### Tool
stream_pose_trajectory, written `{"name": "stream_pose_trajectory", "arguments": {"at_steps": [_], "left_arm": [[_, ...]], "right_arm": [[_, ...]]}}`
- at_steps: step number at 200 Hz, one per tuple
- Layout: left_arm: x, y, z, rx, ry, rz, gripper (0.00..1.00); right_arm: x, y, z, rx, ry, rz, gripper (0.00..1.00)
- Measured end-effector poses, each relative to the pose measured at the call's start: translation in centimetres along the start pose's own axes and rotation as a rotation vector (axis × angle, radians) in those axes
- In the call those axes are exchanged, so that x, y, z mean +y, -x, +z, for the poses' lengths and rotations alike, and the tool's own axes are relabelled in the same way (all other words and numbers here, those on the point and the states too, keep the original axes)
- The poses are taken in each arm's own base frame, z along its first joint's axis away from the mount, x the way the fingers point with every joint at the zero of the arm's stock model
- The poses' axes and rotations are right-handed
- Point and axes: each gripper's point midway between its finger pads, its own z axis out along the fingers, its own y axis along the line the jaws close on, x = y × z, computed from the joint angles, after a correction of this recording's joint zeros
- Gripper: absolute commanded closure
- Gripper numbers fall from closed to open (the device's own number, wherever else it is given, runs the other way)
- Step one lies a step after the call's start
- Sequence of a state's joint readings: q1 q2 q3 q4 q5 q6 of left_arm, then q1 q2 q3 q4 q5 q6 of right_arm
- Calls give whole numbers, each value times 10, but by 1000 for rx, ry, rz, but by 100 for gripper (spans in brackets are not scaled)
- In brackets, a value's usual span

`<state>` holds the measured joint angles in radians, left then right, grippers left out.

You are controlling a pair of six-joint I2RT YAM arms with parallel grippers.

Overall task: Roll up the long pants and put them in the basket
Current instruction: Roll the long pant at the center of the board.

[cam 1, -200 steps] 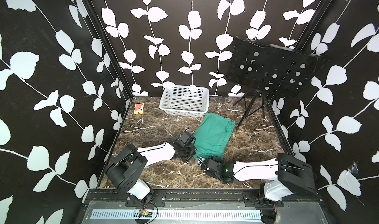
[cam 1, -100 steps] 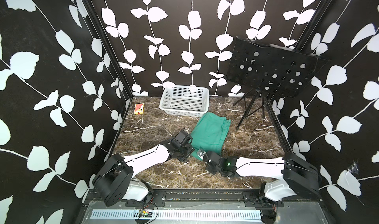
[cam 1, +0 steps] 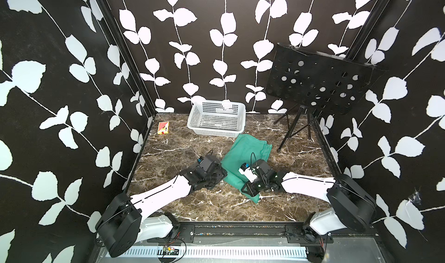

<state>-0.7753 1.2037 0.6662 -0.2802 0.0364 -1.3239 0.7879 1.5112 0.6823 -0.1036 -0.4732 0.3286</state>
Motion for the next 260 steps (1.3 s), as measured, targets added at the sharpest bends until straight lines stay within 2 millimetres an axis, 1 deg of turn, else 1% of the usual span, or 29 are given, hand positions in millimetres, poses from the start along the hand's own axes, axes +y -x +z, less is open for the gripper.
{"name": "stream_pose_trajectory", "arguments": {"at_steps": [51, 87, 115, 137, 145, 165, 198, 225, 242, 245, 260], "left_arm": [[5, -2, 3, 4, -19, 40, 18], [9, -6, 6, 22, -26, 38, 17], [3, -8, 8, 34, -57, 38, 17], [-1, -9, 15, 48, -70, 31, 18], [-1, -10, 18, 56, -69, 28, 19], [3, -10, 28, 70, -50, 16, 27], [7, -4, 45, 86, -1, -14, 32], [4, 0, 56, 101, 10, -29, 37], [-1, 0, 60, 110, 12, -27, 43], [-2, 0, 61, 112, 13, -27, 45], [-6, 1, 65, 119, 15, -30, 52]], "right_arm": [[-3, 1, 1, 33, 131, 128, 100], [-5, 1, 0, 47, 180, 187, 100], [-6, 1, 0, 50, 196, 209, 100], [-7, 2, 0, 52, 203, 226, 100], [-8, 2, -1, 52, 206, 232, 100], [-9, 3, -1, 53, 215, 245, 100], [-10, 4, -2, 53, 222, 257, 100], [-10, 5, -3, 58, 219, 263, 100], [-11, 4, -3, 62, 216, 267, 100], [-11, 4, -3, 63, 214, 268, 99], [-12, 5, -3, 65, 206, 270, 81]]}}
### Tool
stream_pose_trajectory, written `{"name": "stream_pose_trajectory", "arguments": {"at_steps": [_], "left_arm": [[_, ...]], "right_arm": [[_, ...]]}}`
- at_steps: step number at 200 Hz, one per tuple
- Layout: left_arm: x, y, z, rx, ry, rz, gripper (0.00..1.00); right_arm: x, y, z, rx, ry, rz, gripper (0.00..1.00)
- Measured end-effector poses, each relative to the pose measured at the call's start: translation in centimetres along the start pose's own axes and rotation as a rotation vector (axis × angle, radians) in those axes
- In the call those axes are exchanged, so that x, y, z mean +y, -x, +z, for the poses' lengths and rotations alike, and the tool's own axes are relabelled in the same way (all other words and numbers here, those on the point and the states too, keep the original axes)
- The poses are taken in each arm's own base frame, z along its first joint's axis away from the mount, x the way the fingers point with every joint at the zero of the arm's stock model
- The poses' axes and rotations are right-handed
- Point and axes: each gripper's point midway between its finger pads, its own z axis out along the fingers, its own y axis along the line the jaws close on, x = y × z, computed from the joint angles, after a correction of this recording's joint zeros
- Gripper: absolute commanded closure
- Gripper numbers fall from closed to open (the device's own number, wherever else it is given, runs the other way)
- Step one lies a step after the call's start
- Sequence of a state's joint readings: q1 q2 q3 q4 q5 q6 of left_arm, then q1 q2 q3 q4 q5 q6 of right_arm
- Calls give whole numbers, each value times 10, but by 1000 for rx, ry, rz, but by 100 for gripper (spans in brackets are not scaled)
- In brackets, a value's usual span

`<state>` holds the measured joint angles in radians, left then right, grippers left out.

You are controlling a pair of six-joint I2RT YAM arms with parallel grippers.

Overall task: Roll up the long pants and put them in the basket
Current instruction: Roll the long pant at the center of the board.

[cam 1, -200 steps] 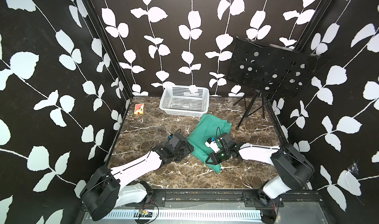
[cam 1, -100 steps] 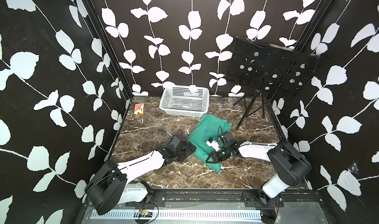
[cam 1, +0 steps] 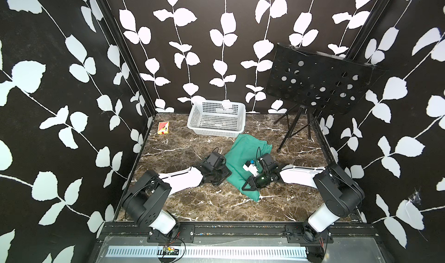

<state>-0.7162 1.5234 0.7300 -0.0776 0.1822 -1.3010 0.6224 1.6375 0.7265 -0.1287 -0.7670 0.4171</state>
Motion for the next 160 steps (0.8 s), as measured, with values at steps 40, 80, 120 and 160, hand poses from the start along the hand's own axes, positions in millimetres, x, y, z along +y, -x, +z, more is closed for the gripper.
{"name": "stream_pose_trajectory", "arguments": {"at_steps": [40, 80, 120, 160], "left_arm": [[4, -3, 12, 32, 31, -46, 60], [0, -4, 16, 52, 36, -73, 61], [1, -3, 16, 53, 45, -81, 61], [1, -3, 15, 54, 49, -88, 61]], "right_arm": [[-5, 4, -15, -44, -108, -18, 46], [4, 18, -49, -202, -334, -175, 41], [45, 16, -48, -314, -567, -579, 31], [32, 9, -12, -234, -768, -828, 32]]}}
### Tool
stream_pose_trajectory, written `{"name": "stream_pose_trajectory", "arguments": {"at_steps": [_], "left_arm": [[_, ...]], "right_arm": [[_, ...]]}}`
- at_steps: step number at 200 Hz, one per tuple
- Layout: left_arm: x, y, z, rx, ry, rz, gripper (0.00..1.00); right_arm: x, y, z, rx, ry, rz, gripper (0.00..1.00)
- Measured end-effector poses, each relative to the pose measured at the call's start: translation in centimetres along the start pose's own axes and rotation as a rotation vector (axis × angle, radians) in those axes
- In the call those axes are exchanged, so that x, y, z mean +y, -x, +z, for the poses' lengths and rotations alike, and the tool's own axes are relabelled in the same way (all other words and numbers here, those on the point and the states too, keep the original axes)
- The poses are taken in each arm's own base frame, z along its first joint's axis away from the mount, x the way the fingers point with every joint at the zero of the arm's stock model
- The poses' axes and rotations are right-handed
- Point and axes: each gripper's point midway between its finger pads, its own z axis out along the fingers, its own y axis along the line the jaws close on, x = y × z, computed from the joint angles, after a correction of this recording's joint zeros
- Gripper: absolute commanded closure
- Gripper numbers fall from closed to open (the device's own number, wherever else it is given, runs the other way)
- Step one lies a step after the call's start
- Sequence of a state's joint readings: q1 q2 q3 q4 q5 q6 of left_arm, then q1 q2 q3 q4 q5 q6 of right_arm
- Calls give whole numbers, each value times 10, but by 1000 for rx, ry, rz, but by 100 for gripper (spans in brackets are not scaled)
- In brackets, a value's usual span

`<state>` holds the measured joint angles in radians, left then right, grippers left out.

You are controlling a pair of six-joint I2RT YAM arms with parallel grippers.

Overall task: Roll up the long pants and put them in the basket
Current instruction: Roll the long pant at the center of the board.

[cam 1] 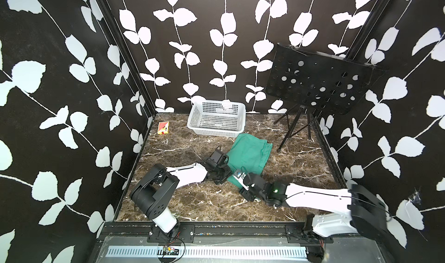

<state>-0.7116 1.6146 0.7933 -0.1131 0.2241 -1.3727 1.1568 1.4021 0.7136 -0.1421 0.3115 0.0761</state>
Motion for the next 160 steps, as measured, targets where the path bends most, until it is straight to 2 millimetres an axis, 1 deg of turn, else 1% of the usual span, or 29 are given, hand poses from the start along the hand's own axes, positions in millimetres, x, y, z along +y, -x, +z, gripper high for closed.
{"name": "stream_pose_trajectory", "arguments": {"at_steps": [16, 31, 39, 50, 58, 64, 81, 93, 106, 119, 130, 142, 160], "left_arm": [[0, 0, 0, 0, 3, -2, 61], [0, 0, -1, 1, 8, -7, 61], [0, 0, -1, 0, 9, -10, 61], [0, 0, -1, -1, 11, -14, 61], [1, 0, -1, -1, 12, -18, 61], [1, 0, -1, -2, 14, -21, 60], [3, 1, -4, -11, 22, -29, 60], [4, 3, -7, -25, 29, -31, 56], [6, 5, -14, -45, 40, -31, 50], [8, 7, -24, -75, 46, -23, 40], [7, 10, -33, -103, 43, -10, 34], [4, 13, -44, -131, 28, 11, 29], [-3, 15, -60, -165, -15, 53, 27]], "right_arm": [[8, -14, 16, 54, -37, -78, 35], [10, -24, 27, 88, -78, -126, 44], [7, -26, 31, 95, -107, -136, 52], [3, -26, 34, 96, -142, -136, 69], [0, -27, 36, 100, -163, -141, 80], [-1, -27, 37, 100, -174, -138, 86], [-2, -24, 37, 96, -183, -129, 100], [-1, -24, 37, 96, -175, -117, 100], [-1, -23, 38, 99, -154, -94, 100], [-1, -22, 38, 101, -120, -58, 100], [-1, -21, 37, 102, -80, -17, 100], [-2, -21, 35, 109, -33, 24, 100], [-2, -19, 34, 119, 50, 94, 100]]}}
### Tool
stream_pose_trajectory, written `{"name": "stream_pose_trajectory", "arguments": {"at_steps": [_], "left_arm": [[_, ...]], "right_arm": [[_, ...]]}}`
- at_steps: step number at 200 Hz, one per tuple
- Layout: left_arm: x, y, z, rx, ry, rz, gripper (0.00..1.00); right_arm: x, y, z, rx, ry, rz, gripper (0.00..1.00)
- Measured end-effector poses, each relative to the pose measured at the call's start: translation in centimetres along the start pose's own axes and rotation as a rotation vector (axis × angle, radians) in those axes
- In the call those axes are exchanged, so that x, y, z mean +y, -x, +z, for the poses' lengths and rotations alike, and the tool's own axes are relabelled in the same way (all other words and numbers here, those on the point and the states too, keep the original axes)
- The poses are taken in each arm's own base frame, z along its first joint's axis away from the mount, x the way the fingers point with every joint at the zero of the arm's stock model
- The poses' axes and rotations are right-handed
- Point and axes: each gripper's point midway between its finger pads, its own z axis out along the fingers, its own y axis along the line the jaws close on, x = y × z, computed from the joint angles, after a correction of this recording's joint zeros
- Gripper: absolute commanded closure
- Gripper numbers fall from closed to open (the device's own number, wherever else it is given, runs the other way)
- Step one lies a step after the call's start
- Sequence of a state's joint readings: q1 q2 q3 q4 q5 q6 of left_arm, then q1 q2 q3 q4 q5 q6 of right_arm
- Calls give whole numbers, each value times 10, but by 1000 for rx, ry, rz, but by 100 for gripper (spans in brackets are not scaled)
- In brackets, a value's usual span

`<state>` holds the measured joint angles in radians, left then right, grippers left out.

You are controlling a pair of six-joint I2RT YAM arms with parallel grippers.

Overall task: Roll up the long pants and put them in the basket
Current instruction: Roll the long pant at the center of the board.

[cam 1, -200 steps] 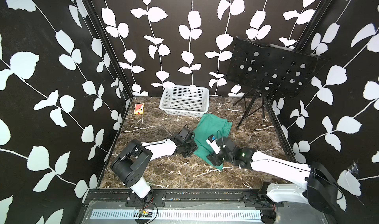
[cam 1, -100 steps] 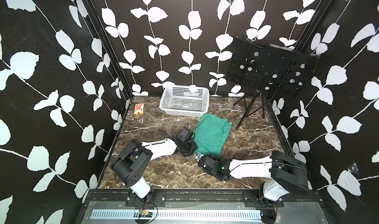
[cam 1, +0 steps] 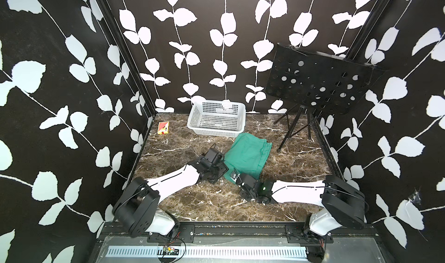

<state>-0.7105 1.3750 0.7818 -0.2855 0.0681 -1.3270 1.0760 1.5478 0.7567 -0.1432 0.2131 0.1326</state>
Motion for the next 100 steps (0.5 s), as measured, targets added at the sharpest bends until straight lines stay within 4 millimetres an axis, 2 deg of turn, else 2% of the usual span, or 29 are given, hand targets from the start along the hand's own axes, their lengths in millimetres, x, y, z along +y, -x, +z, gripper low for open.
{"name": "stream_pose_trajectory", "arguments": {"at_steps": [24, 73, 100], "left_arm": [[1, 0, -10, -14, -31, 43, 25], [24, -8, -10, 0, -7, 85, 23], [26, -9, -13, -1, -12, 92, 21]], "right_arm": [[0, 2, -3, 4, 119, 99, 100], [2, 8, -9, 23, 367, 318, 100], [8, 11, -12, 45, 501, 404, 100]]}}
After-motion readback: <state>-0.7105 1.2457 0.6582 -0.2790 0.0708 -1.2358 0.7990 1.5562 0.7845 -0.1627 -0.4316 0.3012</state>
